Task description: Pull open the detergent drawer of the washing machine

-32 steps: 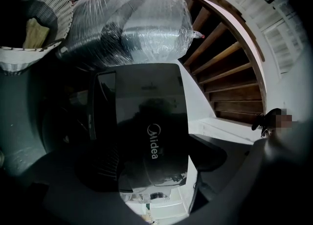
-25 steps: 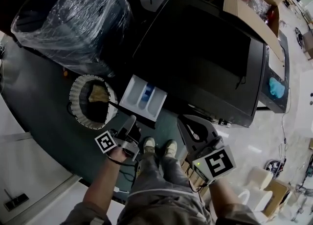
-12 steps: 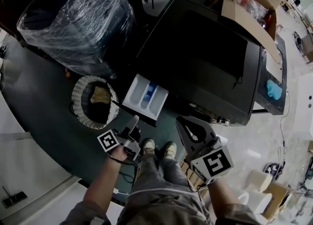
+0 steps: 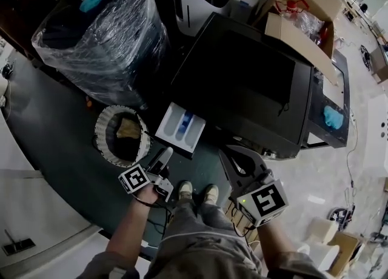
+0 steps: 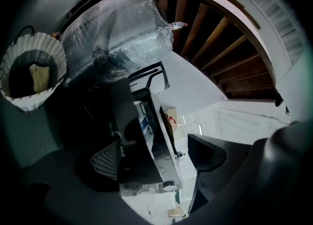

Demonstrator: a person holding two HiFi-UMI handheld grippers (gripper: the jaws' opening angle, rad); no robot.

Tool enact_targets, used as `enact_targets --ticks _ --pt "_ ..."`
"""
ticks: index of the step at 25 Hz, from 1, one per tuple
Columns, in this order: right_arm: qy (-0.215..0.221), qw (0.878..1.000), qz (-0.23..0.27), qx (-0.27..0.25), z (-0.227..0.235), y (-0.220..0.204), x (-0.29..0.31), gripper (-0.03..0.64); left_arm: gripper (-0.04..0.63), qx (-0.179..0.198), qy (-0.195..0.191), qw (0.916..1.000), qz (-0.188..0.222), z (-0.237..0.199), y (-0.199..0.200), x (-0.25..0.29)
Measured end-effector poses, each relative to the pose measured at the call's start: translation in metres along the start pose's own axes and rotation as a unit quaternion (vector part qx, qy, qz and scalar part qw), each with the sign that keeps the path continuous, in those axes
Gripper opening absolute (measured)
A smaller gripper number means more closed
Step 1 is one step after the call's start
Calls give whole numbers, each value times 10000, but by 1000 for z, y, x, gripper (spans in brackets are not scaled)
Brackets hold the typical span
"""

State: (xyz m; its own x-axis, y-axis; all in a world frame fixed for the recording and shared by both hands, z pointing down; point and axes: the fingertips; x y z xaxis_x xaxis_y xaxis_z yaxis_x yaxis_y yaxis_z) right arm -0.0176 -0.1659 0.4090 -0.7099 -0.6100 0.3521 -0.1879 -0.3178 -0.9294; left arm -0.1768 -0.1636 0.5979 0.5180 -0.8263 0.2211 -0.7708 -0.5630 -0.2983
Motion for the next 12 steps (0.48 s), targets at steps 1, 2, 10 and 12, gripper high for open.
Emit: enact_targets --ticks 1,2,10,12 --pt "-9 10000 33 -22 0 5 -3 32 446 210 51 9998 -32 7 3 -2" --pt "-18 10000 62 -54 1 10 -6 32 445 431 73 9990 -79 14 6 -4" --pt "-145 9988 372 -278 8 53 -28 32 298 1201 -190 9924 208 86 36 -12" --pt "-166 9982 457 -337 9 64 -34 32 249 1482 -249 9881 335 109 46 -12"
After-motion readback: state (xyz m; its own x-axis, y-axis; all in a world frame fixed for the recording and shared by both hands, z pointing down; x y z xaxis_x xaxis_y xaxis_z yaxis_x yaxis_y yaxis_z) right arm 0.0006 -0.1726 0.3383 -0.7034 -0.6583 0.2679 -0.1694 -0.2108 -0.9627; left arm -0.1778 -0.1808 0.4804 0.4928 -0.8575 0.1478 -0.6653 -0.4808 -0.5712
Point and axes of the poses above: the fingertips, and each gripper's own axes: x forward along the fingers, z to its right, y out of its top, and after that the axes turned 1 degree about x, right-handed
